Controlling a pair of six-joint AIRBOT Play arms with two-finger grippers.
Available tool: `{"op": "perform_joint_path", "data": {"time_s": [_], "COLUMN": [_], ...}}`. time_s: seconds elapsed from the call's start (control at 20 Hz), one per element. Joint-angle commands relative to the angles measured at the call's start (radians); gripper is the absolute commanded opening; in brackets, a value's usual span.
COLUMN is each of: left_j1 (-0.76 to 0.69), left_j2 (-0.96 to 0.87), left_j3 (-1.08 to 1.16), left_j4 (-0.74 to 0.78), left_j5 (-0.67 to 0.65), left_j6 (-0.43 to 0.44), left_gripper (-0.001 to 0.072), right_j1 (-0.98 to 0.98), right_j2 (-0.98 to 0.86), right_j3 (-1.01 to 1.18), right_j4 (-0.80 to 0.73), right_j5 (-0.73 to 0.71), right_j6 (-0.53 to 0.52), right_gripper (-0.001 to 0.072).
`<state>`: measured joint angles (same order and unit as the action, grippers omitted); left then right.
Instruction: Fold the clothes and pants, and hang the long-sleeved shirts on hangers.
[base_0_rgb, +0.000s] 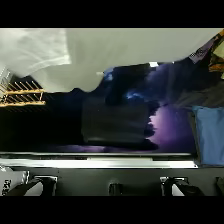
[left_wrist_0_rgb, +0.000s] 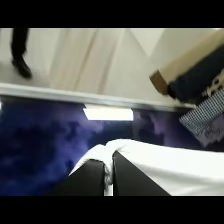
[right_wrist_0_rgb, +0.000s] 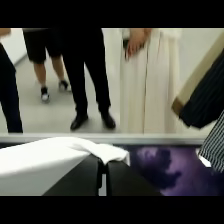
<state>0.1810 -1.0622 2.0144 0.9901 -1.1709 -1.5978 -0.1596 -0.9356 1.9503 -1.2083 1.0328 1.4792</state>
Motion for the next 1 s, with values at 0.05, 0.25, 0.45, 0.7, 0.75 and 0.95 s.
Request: {"op": "perform_joint_path", "data": {"time_s": [0.05,0.25,0.45,0.7,0.75,0.95], "left_j1": [-0.001,-0.001,-0.002,-0.007,-0.017,-0.071], "left_j2": [0.235,0.281,0.209,-0.058,-0.135,-0.463], "left_j3": [-0.008,-0.013,-0.117,-0.313,-0.336,-0.346], "left_j4": [0.216,0.278,0.206,0.082,0.082,0.082], "left_j5": [-0.037,-0.075,-0.096,-0.061,-0.041,0.06], "left_j6": [-0.16,-0.187,-0.1,0.076,0.104,0.196], "left_gripper": [0.0017,0.0017,0.0017,0.0017,0.0018,0.0017], "right_j1": [0.002,0.002,0.002,0.002,0.002,0.002], "right_j2": [0.201,0.209,0.048,-0.36,-0.44,-0.727], "right_j3": [0.042,0.042,0.042,0.042,0.042,0.042], "right_j4": [-0.146,-0.195,-0.159,-0.042,-0.036,-0.034], "right_j5": [0.059,0.081,0.248,0.481,0.495,0.422], "right_j6": [0.13,0.186,0.215,0.207,0.206,0.161], "right_gripper": [0.003,0.003,0.003,0.003,0.003,0.003]}}
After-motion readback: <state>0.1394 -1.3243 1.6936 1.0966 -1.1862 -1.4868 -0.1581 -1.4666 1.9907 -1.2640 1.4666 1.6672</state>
